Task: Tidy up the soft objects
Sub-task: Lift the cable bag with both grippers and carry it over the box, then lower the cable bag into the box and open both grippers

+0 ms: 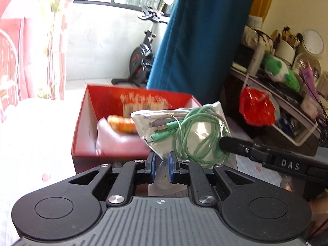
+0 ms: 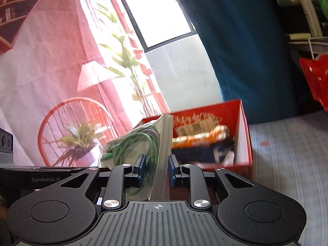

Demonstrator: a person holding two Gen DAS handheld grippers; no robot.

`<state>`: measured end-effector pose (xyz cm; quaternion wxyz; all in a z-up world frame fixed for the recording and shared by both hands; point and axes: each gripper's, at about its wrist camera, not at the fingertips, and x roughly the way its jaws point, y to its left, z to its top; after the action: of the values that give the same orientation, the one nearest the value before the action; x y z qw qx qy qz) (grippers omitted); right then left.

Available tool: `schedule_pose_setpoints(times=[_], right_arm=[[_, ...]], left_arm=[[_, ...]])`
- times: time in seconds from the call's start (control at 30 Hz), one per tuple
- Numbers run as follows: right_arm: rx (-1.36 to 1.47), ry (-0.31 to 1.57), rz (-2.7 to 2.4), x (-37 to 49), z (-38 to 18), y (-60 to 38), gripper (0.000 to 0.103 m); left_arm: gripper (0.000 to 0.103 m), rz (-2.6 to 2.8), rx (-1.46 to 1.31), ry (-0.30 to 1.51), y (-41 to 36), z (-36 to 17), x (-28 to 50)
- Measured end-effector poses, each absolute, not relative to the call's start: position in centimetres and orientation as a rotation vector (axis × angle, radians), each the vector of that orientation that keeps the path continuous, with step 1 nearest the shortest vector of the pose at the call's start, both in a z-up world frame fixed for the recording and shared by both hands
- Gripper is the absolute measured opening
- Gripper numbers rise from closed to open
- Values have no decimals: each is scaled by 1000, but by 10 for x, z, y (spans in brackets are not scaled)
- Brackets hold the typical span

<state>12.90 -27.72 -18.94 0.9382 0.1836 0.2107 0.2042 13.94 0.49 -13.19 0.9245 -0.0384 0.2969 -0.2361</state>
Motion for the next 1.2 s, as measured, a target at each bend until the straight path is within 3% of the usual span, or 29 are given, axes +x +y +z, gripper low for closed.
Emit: schedule_pose_setpoints(times=[0.3, 0.67, 1.2], right_arm=[[323, 510, 332, 218, -175, -267, 21], [269, 803, 200, 274, -238, -245, 23], [234, 917, 162, 299, -260, -238, 25]], left_arm=[[14, -418, -48, 719, -21, -134, 224], [14, -408, -6, 992, -40, -192, 285], [18, -387, 71, 995, -48, -205, 284]])
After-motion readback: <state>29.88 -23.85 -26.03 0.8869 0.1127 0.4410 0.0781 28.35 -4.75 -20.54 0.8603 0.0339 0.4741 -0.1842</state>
